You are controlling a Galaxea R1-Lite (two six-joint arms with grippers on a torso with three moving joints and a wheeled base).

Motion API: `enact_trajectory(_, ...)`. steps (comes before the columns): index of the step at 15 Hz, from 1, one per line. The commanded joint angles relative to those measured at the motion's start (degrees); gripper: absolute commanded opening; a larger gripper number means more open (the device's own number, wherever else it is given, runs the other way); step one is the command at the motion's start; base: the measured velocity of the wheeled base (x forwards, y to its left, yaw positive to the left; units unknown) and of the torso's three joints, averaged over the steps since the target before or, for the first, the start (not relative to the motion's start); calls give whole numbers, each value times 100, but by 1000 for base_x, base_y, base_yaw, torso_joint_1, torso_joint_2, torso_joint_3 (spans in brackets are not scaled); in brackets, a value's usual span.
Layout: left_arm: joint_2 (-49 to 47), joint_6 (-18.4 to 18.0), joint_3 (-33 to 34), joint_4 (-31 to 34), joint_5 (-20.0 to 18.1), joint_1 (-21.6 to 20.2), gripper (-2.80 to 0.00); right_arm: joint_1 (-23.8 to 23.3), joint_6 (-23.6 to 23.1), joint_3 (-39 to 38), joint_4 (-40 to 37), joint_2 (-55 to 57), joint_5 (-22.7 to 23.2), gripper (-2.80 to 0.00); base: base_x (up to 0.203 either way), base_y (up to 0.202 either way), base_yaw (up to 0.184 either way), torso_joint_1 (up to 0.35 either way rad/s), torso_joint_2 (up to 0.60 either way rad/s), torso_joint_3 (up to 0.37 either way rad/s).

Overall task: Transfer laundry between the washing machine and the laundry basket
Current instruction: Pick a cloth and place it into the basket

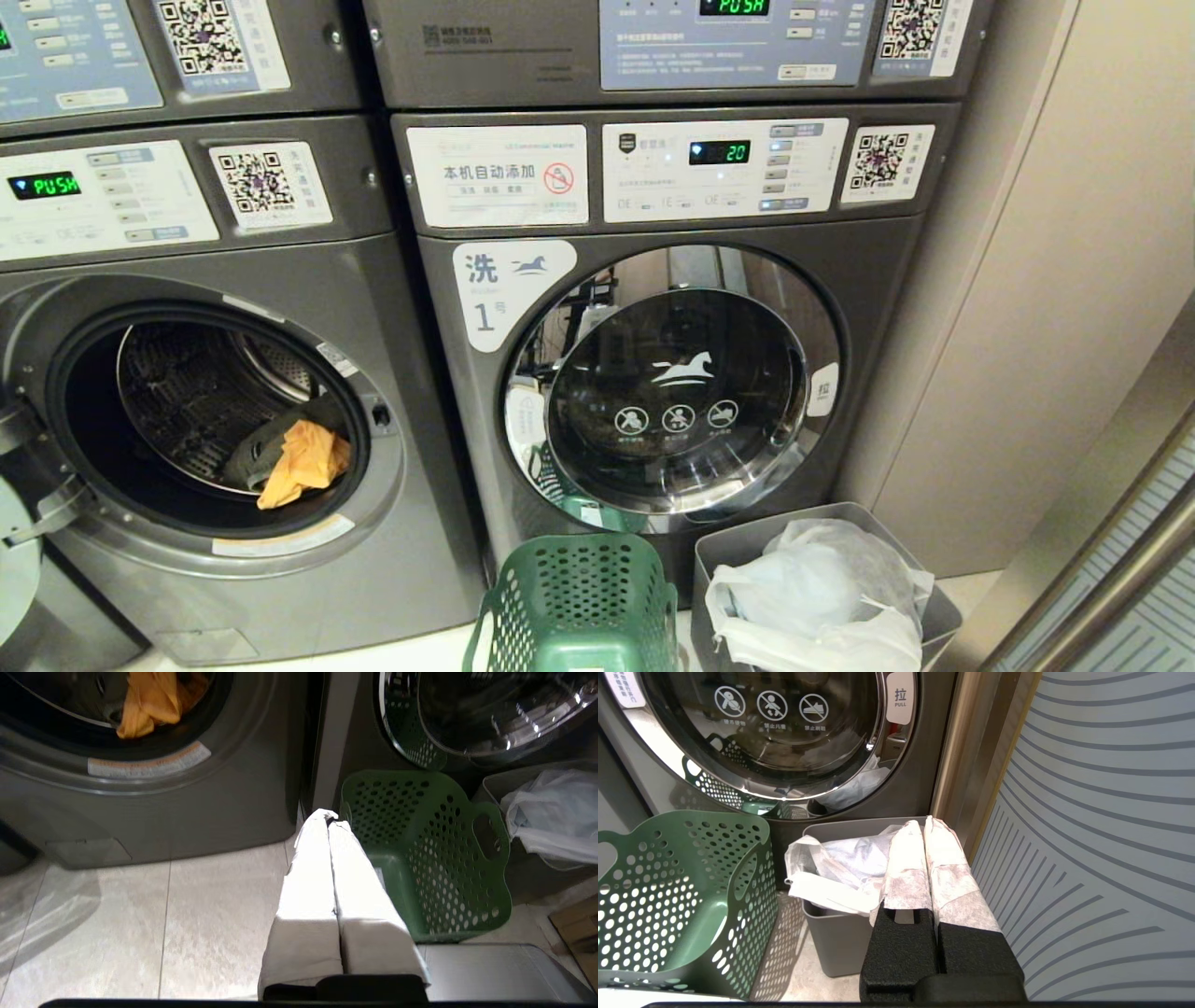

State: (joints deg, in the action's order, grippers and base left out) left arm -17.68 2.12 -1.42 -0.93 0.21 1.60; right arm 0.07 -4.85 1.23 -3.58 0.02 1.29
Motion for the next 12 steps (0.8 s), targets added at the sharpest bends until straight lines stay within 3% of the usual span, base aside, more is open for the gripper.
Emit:
enact_trajectory(1, 916, -16, 124, -14, 8, -60, -280, 1, -7, 0, -2, 1, 3, -280, 0, 0, 0, 0, 0, 0)
enact_trajectory(3, 1648, -166, 135, 41, 4, -133, -280, 1, 2, 0, -2, 1, 3, -280, 0, 0, 0, 0, 0, 0)
enact_trajectory(5, 1768, -397, 142, 101, -21, -177, -280, 1, 11, 0, -2, -2, 3, -280, 0, 0, 0, 0, 0, 0)
enact_trajectory(8, 1768, -168, 142, 58, 14, -177, -280, 1, 11, 0, -2, -2, 3, -280, 0, 0, 0, 0, 0, 0)
enact_trajectory(12, 1768, -182, 142, 84, 6, -177, -280, 1, 11, 0, -2, -1, 3, -280, 0, 0, 0, 0, 0, 0)
